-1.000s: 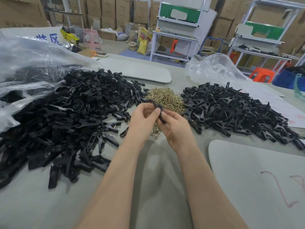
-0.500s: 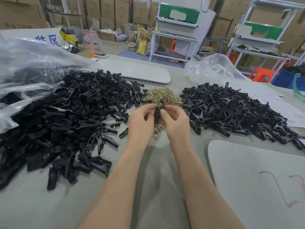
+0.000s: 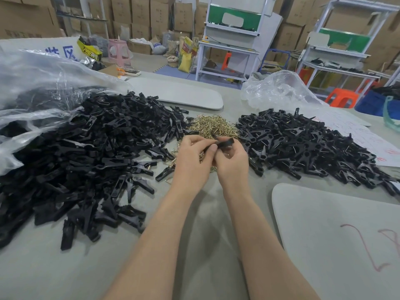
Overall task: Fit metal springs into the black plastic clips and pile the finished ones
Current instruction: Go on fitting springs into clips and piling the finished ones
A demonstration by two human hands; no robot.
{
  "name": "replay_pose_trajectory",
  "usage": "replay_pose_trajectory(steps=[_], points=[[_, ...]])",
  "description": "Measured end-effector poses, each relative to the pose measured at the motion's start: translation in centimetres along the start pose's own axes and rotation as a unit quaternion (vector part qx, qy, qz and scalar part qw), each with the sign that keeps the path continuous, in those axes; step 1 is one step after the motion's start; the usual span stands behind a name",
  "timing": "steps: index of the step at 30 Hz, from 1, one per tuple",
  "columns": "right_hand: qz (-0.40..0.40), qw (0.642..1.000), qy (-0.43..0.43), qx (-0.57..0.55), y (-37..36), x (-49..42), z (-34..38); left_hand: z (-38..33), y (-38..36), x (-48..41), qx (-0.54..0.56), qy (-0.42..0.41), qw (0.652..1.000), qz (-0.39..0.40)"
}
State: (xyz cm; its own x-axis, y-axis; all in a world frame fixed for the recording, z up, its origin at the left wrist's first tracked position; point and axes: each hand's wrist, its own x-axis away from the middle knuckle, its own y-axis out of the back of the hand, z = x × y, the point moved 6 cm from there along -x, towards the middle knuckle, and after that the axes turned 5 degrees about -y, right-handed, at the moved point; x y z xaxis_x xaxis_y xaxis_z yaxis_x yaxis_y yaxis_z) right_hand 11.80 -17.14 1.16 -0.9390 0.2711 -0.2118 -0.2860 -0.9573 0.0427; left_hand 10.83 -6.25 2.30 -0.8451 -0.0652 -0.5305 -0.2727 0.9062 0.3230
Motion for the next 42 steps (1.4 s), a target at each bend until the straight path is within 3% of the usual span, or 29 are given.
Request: replay_pose_trajectory(steps=[4, 6, 8, 11, 16, 27, 35, 42], points=[[0.004, 1.0, 0.016, 0.008, -0.3, 0.0, 0.1, 0.2, 0.7, 0.0, 0.003, 0.016, 0.999, -0.052], [-0.005, 1.0, -0.004, -0.023, 0.1, -0.2, -0.1, 1.3, 1.3, -0.1, 0.085, 0.077, 0.989, -0.091], [0.002, 0.994, -0.045, -0.096, 0.2, -0.3, -0.5, 2.2, 1.1, 0.1, 0.193, 0.137, 0.967, -0.09], [0.028, 0.99, -0.048, -0.132, -0.1, -0.4, -0.3, 2.7, 0.0, 0.3, 0.233, 0.175, 0.955, -0.046], [0.018, 0.996, 0.001, -0.086, 0.2, -0.3, 0.4, 2.2, -0.4, 0.0, 0.152, 0.125, 0.98, -0.007], [0.048, 0.996, 0.004, -0.076, 0.3, -0.4, 0.4, 2.7, 0.0, 0.0, 0.212, 0.156, 0.963, -0.052], [0.07, 0.997, 0.023, -0.037, -0.1, -0.3, 0.7, 2.7, 0.4, -0.2, 0.17, 0.122, 0.977, -0.042], [0.09, 0.989, -0.046, -0.109, 0.0, -0.4, 0.5, 3.1, 0.5, 0.1, 0.284, 0.181, 0.941, -0.039]])
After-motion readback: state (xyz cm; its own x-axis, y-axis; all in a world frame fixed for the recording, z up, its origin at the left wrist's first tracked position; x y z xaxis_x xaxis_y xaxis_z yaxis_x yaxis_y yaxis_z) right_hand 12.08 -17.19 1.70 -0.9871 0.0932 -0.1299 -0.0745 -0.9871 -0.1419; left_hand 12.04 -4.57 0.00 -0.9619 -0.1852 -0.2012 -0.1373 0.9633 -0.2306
